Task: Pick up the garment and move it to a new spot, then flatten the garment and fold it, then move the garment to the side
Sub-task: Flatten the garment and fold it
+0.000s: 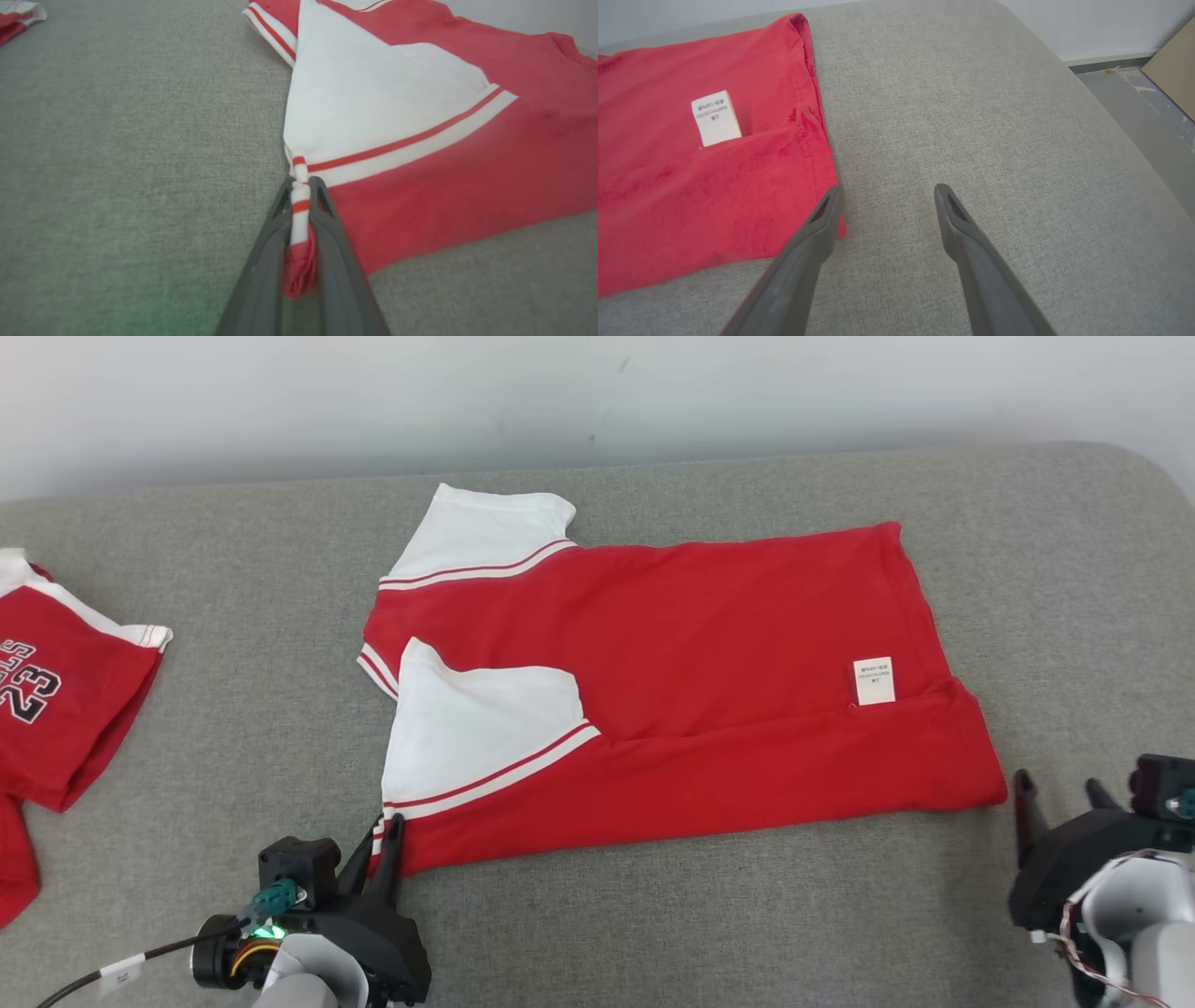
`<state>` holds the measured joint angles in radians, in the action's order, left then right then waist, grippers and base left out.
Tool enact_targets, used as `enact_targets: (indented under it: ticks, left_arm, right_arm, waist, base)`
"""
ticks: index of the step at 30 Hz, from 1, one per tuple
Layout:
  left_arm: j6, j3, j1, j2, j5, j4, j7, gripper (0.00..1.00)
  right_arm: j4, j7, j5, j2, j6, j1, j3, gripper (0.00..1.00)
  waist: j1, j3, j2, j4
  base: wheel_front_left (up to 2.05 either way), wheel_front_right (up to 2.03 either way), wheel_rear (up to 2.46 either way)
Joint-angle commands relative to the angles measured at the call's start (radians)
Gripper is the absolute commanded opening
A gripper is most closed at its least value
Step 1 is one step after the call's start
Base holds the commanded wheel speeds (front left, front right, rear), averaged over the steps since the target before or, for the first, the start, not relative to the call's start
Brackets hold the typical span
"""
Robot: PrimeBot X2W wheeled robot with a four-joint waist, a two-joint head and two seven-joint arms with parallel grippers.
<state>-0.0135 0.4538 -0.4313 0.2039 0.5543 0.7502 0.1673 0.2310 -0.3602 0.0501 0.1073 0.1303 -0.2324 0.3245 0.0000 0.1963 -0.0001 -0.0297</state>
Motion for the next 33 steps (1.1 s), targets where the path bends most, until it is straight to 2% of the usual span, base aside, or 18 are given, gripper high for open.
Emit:
enact_targets:
  ticks: [1, 13, 14, 15, 16, 24, 28, 33]
  left_arm:
    - [0.003, 0.008, 0.037, 0.008, 0.0, 0.035, -0.011, 0.0]
    - [-0.016, 0.035, 0.007, 0.004, -0.015, 0.011, 0.015, 0.0]
    - [-0.018, 0.037, 0.005, 0.005, -0.017, 0.01, 0.019, 0.0]
    - [-0.019, 0.04, 0.004, 0.005, -0.018, 0.009, 0.021, 0.0]
    - [-0.021, 0.043, 0.003, 0.006, -0.018, 0.008, 0.021, 0.0]
    - [-0.047, 0.052, 0.038, 0.026, -0.007, -0.011, 0.04, 0.0]
    - [-0.063, 0.064, 0.067, 0.041, -0.005, -0.033, 0.04, 0.0]
    - [-0.068, 0.072, 0.132, 0.081, 0.002, -0.085, 0.033, 0.0]
  right_arm:
    - [0.018, 0.006, -0.008, -0.009, 0.001, -0.02, -0.002, 1.0]
    - [0.241, 0.0, -0.018, -0.03, 0.001, -0.128, 0.005, 1.0]
    - [0.26, -0.006, -0.015, -0.032, 0.001, -0.131, 0.002, 0.47]
    - [0.275, -0.007, -0.012, -0.033, 0.001, -0.137, -0.007, 0.21]
    - [0.283, 0.001, -0.008, -0.034, 0.001, -0.143, -0.011, 0.02]
    - [0.291, 0.013, 0.014, -0.027, 0.001, -0.098, -0.037, 0.0]
    - [0.244, 0.011, 0.035, -0.02, 0.001, -0.062, -0.05, 0.0]
    - [0.121, -0.016, 0.085, -0.005, 0.001, 0.028, -0.072, 0.0]
  waist:
    - [0.0, 0.003, 0.0001, 0.003]
    - [0.0, 0.033, 0.0001, 0.038]
    - [0.0, 0.034, 0.0001, 0.041]
    - [0.0, 0.035, 0.0001, 0.043]
    - [0.0, 0.036, 0.0001, 0.045]
    - [0.0, -0.015, 0.0001, 0.041]
    - [0.0, -0.047, 0.0001, 0.033]
    - [0.0, -0.085, 0.0001, 0.019]
  base:
    - [0.0, 0.0, 0.0]
    - [0.0, 0.0, 0.0]
    - [0.0, 0.0, 0.0]
    - [0.0, 0.0, 0.0]
    - [0.0, 0.0, 0.0]
    - [0.0, 0.0, 0.0]
    - [0.0, 0.0, 0.0]
    - [0.0, 0.0, 0.0]
